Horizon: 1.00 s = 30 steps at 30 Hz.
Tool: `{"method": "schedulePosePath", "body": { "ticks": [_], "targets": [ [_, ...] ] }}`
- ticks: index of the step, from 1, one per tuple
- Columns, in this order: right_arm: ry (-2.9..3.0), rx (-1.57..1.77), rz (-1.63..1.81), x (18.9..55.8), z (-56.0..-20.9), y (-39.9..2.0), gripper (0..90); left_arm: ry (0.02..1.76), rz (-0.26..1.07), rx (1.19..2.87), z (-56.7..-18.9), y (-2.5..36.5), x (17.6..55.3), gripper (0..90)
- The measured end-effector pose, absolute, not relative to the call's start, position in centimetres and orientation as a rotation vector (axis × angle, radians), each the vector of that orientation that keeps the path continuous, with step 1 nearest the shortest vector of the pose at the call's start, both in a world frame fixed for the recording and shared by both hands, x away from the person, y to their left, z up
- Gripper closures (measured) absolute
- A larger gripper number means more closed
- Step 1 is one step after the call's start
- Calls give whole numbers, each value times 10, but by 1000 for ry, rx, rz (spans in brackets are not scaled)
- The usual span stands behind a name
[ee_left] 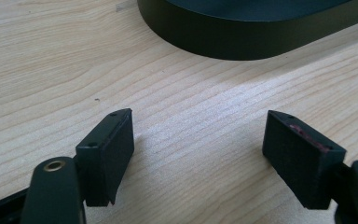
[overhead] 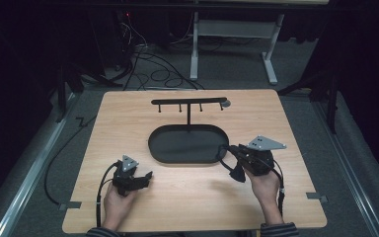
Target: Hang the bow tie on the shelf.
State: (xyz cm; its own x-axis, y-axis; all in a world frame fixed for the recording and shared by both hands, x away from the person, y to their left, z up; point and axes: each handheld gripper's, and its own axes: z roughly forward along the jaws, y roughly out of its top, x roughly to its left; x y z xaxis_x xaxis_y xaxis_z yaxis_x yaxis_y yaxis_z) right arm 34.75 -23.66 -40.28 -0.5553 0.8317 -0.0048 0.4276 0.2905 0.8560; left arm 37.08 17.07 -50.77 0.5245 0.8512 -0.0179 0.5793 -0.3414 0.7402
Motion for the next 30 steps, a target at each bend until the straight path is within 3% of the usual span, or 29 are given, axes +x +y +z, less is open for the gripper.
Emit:
{"method": "schedulePosePath", "body": {
  "ticks": [30],
  "targets": [
    [2073, 1132, 1228, 369, -380, -231, 900, 1157, 488, 2059, -508, 171, 371, 253]
  ]
}}
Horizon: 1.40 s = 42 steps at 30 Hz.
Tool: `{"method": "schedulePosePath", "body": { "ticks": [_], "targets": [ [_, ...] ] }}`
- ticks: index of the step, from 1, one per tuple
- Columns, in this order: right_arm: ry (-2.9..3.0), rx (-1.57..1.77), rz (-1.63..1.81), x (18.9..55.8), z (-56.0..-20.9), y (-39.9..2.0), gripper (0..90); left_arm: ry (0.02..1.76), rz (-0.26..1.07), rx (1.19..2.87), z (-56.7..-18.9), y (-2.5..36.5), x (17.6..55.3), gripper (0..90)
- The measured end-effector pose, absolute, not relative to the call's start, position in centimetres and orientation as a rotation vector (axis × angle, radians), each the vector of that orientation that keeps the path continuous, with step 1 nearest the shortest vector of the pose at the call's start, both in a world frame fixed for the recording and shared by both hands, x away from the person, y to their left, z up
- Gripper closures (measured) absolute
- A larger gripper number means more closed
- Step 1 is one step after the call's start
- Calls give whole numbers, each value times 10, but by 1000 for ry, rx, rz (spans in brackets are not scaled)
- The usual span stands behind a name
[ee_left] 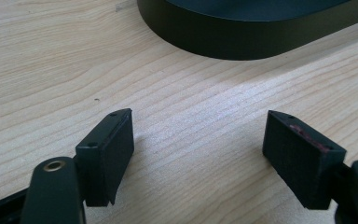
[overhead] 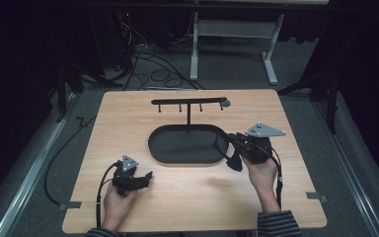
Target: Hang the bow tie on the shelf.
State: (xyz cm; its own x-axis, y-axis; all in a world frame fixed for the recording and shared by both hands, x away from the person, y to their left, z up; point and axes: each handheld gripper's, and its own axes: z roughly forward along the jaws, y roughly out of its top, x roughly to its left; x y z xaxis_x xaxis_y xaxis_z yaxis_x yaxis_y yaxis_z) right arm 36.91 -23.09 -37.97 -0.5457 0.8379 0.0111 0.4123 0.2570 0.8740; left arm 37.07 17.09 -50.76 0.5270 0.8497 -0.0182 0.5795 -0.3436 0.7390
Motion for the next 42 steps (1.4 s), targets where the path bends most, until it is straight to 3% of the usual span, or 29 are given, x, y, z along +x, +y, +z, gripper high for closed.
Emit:
{"method": "schedulePosePath", "body": {
  "ticks": [42],
  "targets": [
    [2000, 1155, 1252, 411, -344, -223, 900, 1153, 487, 2059, -508, 171, 370, 252]
  ]
}}
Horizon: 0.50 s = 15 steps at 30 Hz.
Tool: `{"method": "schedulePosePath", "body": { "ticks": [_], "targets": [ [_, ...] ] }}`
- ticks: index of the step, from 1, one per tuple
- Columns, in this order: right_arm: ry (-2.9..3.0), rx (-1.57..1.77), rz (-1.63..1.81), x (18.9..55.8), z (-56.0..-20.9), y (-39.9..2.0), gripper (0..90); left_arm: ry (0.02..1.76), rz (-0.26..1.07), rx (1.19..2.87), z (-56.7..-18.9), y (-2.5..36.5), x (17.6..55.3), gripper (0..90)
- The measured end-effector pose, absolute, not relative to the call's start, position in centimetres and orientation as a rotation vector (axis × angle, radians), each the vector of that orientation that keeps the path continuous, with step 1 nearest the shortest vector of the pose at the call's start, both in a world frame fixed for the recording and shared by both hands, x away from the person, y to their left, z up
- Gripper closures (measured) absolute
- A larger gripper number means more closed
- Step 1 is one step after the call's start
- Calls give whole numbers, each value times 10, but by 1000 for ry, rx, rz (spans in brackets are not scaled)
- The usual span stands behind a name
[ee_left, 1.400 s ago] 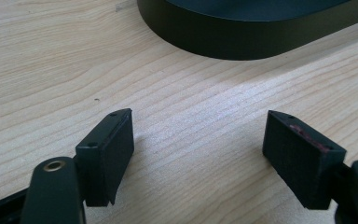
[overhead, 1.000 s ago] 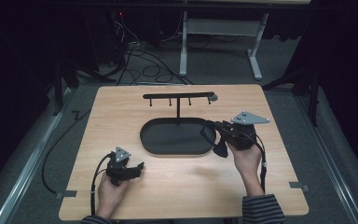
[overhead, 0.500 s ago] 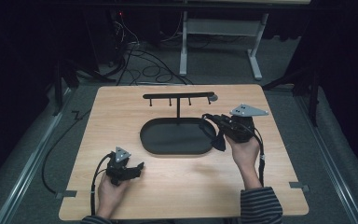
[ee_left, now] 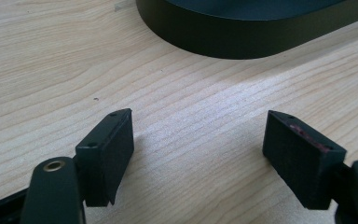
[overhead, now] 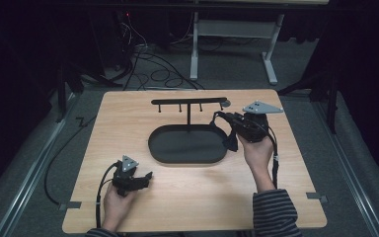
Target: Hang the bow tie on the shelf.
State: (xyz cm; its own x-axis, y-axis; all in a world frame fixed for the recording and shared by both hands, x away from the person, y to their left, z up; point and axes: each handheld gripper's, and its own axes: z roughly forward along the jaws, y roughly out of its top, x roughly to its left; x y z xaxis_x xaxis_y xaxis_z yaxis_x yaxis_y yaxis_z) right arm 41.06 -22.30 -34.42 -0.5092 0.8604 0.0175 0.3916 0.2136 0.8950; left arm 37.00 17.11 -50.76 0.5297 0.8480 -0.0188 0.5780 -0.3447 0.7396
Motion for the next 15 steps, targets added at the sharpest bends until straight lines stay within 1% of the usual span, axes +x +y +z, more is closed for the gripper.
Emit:
{"method": "schedulePosePath", "body": {
  "ticks": [15],
  "targets": [
    [1959, 1182, 1205, 430, -339, -220, 899, 1151, 486, 2059, -508, 171, 370, 252]
  ]
}}
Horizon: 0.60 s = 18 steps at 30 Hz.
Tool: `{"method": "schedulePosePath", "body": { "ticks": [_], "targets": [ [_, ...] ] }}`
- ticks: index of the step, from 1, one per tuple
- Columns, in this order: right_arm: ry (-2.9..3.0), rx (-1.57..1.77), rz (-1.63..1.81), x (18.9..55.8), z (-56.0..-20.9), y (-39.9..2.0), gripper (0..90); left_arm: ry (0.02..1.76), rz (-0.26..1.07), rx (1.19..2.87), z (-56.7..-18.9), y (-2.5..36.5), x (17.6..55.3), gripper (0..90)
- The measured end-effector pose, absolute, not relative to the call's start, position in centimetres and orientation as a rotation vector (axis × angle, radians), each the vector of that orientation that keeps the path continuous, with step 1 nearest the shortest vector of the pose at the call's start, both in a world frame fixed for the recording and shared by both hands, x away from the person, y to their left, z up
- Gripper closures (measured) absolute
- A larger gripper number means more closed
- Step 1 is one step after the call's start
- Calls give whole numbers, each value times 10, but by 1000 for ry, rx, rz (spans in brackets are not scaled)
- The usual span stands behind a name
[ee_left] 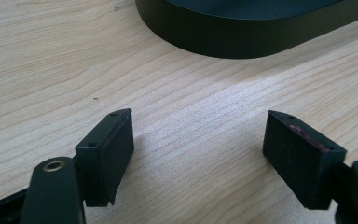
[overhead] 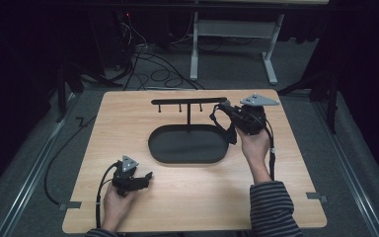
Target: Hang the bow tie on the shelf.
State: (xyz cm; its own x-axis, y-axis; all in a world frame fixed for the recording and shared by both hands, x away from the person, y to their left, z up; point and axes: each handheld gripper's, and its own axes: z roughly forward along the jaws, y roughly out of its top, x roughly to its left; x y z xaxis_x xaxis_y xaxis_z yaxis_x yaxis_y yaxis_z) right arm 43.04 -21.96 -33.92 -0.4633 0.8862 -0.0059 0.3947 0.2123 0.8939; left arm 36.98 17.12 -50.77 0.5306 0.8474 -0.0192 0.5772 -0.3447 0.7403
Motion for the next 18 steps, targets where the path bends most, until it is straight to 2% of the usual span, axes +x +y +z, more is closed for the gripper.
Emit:
{"method": "schedulePosePath", "body": {
  "ticks": [18],
  "targets": [
    [1908, 1229, 1128, 451, -344, -220, 894, 1151, 486, 2059, -508, 171, 370, 252]
  ]
}}
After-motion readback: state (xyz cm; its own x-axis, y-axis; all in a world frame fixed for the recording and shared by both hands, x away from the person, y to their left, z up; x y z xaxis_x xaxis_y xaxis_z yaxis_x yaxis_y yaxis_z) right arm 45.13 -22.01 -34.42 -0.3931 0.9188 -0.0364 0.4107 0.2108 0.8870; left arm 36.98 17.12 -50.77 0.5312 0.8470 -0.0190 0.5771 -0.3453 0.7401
